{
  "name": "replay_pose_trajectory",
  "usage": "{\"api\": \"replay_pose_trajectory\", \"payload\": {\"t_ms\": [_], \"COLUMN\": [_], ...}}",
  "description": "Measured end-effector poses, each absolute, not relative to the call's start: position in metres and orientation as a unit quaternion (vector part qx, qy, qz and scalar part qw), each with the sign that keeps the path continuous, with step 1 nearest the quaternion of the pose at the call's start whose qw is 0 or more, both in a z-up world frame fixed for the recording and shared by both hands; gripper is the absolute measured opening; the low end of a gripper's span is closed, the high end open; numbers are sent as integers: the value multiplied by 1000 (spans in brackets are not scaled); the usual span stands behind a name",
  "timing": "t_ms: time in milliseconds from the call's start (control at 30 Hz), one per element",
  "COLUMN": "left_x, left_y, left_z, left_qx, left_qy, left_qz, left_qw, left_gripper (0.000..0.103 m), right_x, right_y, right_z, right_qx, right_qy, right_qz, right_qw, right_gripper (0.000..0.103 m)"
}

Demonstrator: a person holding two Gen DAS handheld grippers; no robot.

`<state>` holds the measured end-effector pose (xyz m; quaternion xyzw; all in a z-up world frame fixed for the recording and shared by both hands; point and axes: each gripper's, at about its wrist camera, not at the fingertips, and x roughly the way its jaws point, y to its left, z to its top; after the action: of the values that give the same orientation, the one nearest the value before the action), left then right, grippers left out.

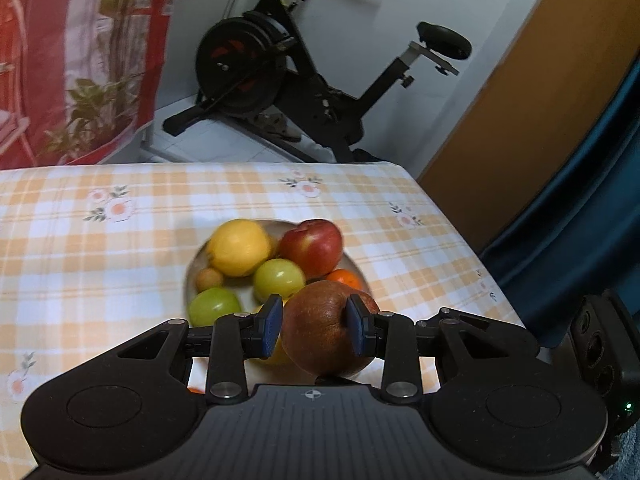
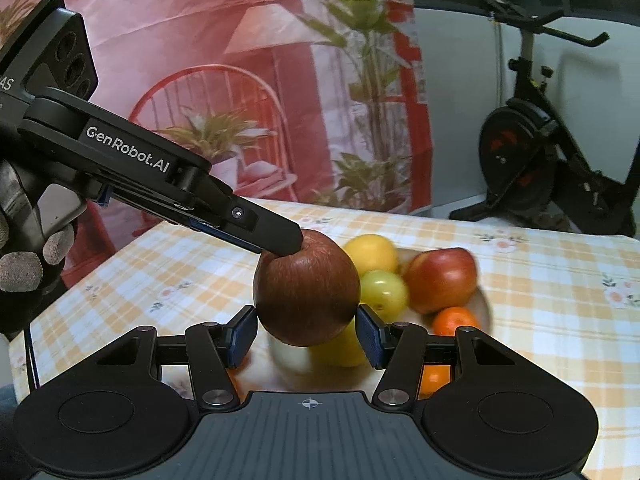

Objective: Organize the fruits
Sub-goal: 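Lift the red-brown apple with both tools and carry it over the plate, then lower the apple onto the plate and open both tools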

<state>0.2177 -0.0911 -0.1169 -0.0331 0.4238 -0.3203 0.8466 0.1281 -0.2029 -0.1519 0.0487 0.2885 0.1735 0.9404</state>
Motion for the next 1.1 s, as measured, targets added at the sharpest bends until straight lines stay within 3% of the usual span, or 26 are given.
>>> {"api": "replay_pose_trajectory", "payload": {"t_ms": [733, 1100], "left_x": [218, 225], "left_y": [-136, -139], "left_z": [-153, -155], "left_qx": [-1, -2], "left_qy": [469, 470], "left_qz": [-334, -311], "left_qw": [818, 826], "left_gripper": [36, 41], "right_x": [120, 132], "right_y": [-229, -228], "right_z": [-188, -190], "right_qx": [58, 52], "right_qy": [348, 354], "right_qz": [142, 127], "right_qw": [925, 925], "right_gripper": [50, 51]}}
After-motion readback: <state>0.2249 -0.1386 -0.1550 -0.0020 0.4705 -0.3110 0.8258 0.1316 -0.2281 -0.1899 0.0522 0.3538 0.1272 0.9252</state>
